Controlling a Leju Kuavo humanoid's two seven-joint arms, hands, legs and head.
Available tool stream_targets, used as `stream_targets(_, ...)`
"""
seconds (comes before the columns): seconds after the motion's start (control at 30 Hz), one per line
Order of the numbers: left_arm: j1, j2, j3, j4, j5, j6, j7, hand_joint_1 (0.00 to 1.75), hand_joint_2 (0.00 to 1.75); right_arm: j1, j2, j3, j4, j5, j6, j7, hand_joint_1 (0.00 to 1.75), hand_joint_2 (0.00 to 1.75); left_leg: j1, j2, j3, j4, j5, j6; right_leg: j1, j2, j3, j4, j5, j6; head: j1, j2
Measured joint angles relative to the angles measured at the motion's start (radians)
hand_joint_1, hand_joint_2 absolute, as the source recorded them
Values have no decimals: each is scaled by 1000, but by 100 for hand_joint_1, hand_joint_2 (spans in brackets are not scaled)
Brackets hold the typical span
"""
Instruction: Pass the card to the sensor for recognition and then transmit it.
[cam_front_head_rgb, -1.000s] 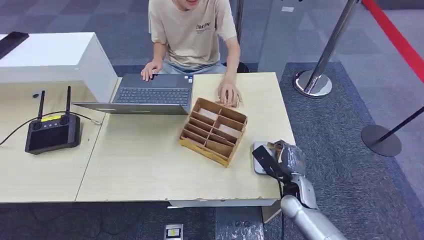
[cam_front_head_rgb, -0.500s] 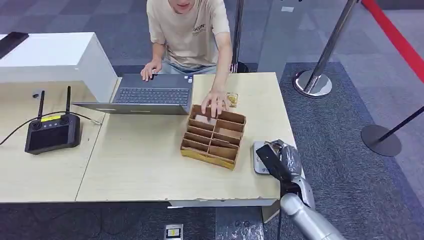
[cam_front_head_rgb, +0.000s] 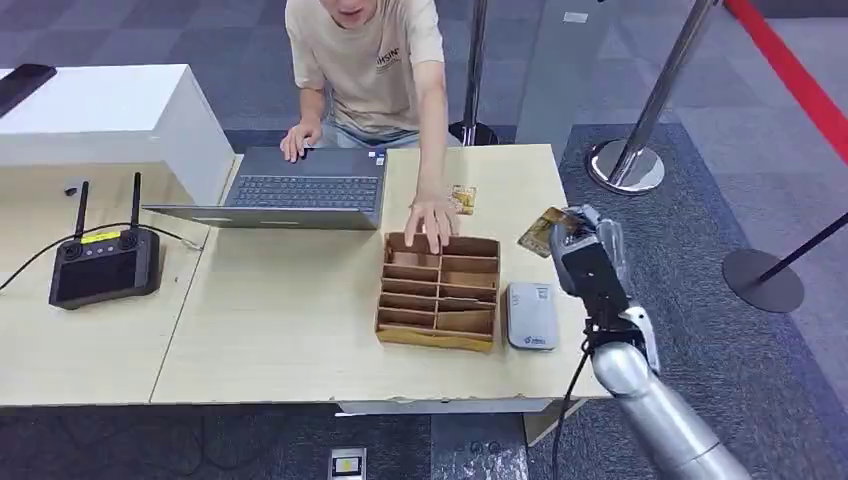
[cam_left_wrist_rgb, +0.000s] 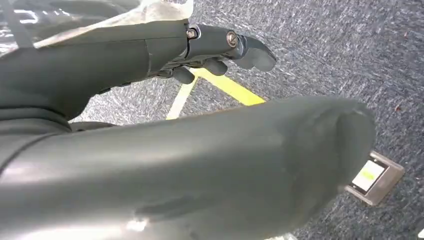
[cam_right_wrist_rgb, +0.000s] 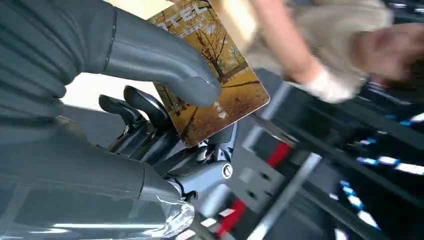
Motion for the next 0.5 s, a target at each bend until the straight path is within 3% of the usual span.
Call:
stream_targets(0.23,-1,0,-1,0,-16,-5,1,0,0,-67,-2,16,-115,92,42,26,175,175,0,0,0,0,0,0,0,0,0,0,0,0,0,0)
stream_targets(0.5,-7,0,-21,0,-42,-19,13,0,0,-176,22,71,-82,141,79,-4,175,175,0,0,-1,0,0,0,0,0,0,0,0,0,0,0)
